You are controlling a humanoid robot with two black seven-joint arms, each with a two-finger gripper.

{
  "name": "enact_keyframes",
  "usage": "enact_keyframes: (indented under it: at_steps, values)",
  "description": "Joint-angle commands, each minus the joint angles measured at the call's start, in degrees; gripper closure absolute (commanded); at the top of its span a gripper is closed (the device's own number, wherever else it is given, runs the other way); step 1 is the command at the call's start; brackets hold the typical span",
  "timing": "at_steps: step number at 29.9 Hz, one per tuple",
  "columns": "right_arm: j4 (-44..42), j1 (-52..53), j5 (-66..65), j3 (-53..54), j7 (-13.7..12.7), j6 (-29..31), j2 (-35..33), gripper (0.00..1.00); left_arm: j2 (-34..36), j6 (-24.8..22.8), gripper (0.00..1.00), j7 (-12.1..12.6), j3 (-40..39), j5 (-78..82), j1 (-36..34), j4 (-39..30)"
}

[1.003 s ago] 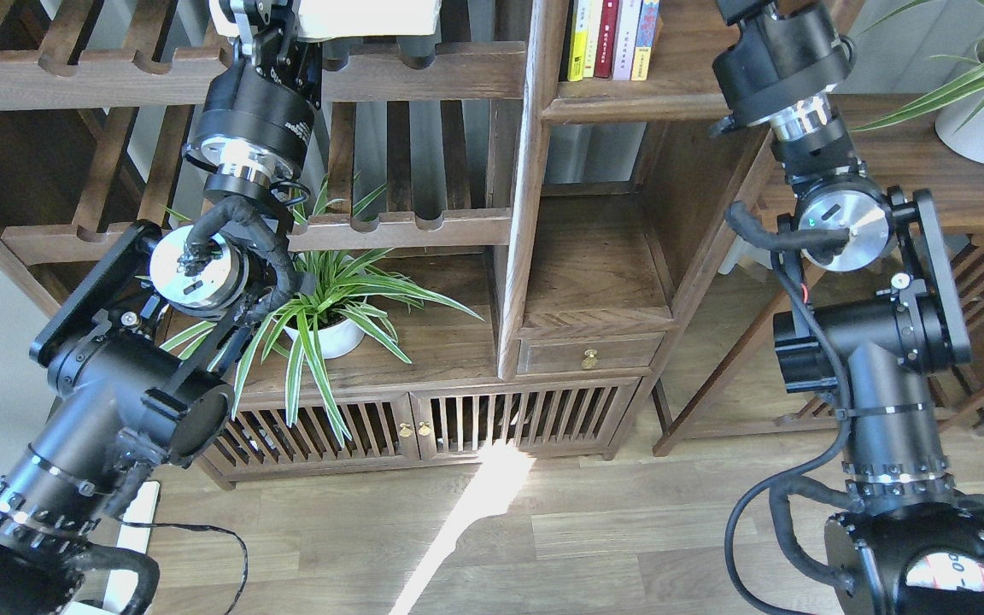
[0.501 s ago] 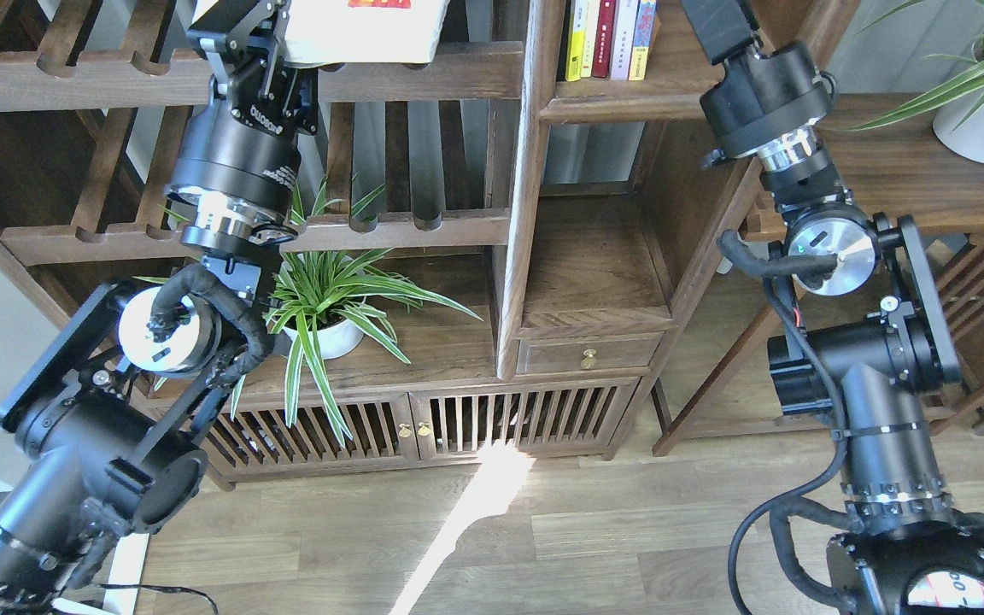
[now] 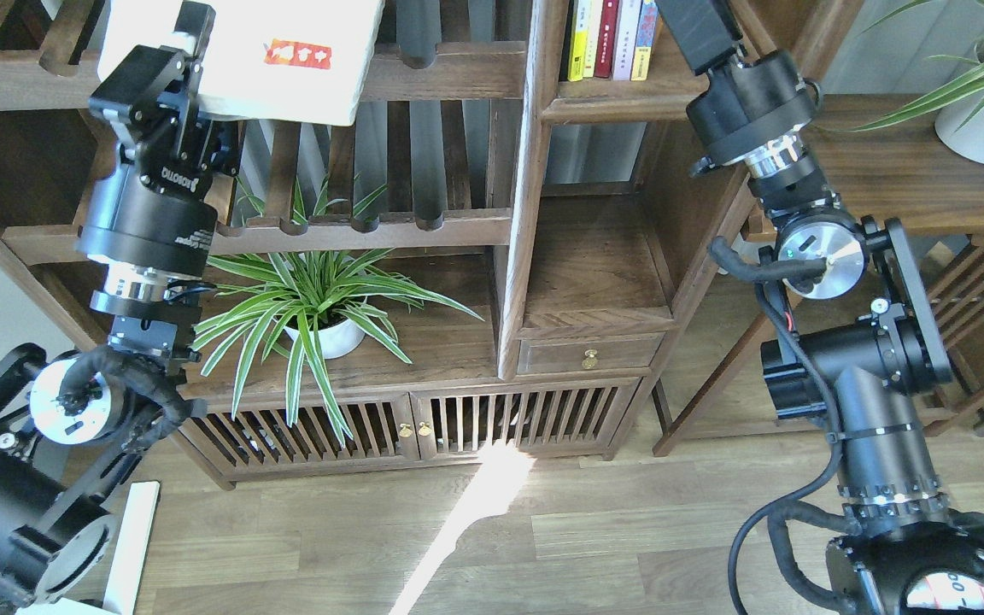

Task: Organize books on shelf
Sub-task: 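Tilt the white book down off the shelf with the left gripper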

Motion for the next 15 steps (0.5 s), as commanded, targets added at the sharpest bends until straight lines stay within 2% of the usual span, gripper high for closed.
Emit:
enact_keyframes:
  at_steps: [1,3,9,15]
  values:
    - [-0.1,-0.1,0.1,-0.7,0.0,0.0,0.0,0.01,2.3,-3.5,0.98,0.1,0.2,0.0,2.0,-0.1]
    - [-0.4,-0.2,0.1,-0.8,0.0,0.0,0.0,0.01,3.2,-3.5,0.98,0.3,0.4,0.0,2.7,-0.1]
    - [-0.7,-0.6,0.1,-2.0,0.1,0.0,0.0,0.01,6.5,-3.5,0.98,3.3,0.5,0.1,3.9,0.0]
    - [-1.0,-0.7,0.3,-2.1,0.2,0.2,0.0,0.01,10.3,-3.5,0.98,4.9,0.7,0.1,7.0,0.0]
